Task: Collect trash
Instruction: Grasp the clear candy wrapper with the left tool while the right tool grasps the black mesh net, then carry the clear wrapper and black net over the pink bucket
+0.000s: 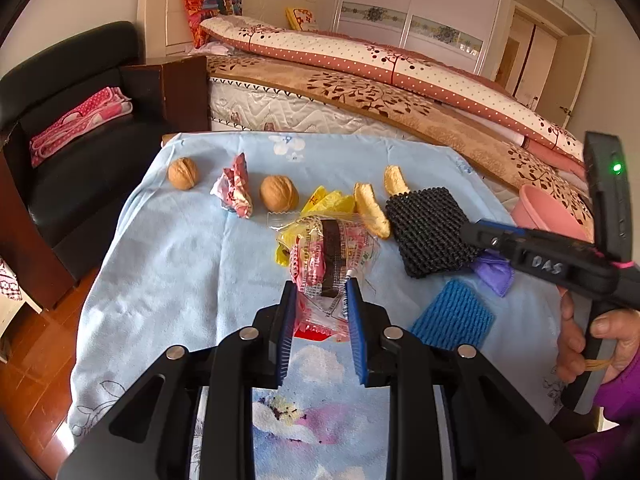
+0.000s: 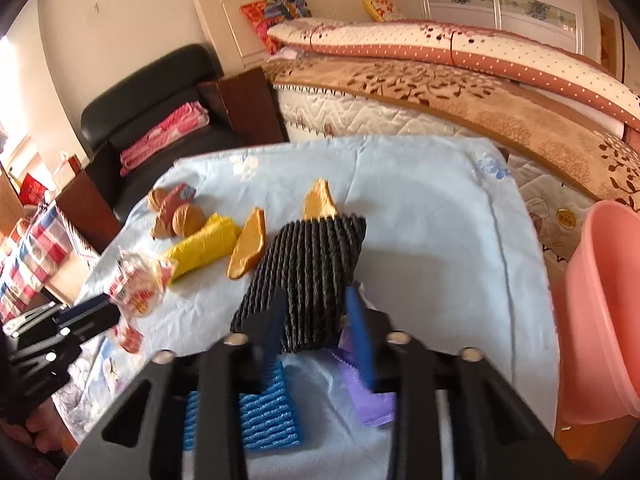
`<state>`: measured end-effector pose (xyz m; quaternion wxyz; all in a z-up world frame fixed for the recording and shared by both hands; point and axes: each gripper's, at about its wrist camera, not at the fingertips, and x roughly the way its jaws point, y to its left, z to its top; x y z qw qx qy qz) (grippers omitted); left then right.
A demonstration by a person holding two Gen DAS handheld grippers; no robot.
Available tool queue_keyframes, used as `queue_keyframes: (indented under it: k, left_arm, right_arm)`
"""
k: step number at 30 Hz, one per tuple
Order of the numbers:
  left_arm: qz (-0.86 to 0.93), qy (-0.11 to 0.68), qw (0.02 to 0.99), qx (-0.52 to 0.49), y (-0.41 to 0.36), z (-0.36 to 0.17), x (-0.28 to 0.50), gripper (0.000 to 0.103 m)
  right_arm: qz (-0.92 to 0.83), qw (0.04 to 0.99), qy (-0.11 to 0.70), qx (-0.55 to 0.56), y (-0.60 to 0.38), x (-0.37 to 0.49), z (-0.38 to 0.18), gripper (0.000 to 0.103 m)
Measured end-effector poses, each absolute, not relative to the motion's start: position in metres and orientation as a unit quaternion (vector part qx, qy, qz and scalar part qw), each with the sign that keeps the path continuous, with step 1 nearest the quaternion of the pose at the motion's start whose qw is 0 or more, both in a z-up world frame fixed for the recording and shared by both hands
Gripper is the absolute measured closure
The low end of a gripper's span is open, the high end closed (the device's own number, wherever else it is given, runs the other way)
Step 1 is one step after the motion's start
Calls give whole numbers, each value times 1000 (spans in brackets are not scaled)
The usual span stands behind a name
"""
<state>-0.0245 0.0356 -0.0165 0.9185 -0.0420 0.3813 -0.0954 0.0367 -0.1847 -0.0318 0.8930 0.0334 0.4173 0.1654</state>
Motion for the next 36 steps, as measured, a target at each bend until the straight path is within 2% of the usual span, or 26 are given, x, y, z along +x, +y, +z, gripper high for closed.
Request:
queue_keyframes:
  k: [3, 6, 19, 36]
  left_arm:
    - [-98, 379, 919, -41, 33, -14, -24, 79]
    - [-99, 376, 921, -39, 31, -11, -24, 79]
    - [-138, 335, 931, -39, -5, 22, -10, 78]
    - [-213, 305, 928, -15, -120, 49, 25, 78]
  right_arm:
    - [168, 891, 420, 34, -185, 35, -33, 94]
    - [174, 897, 405, 37, -189, 29, -25, 96]
    - [138, 928, 337, 79, -238, 8, 23, 96]
    - [28, 944, 299, 134, -345, -10, 39, 96]
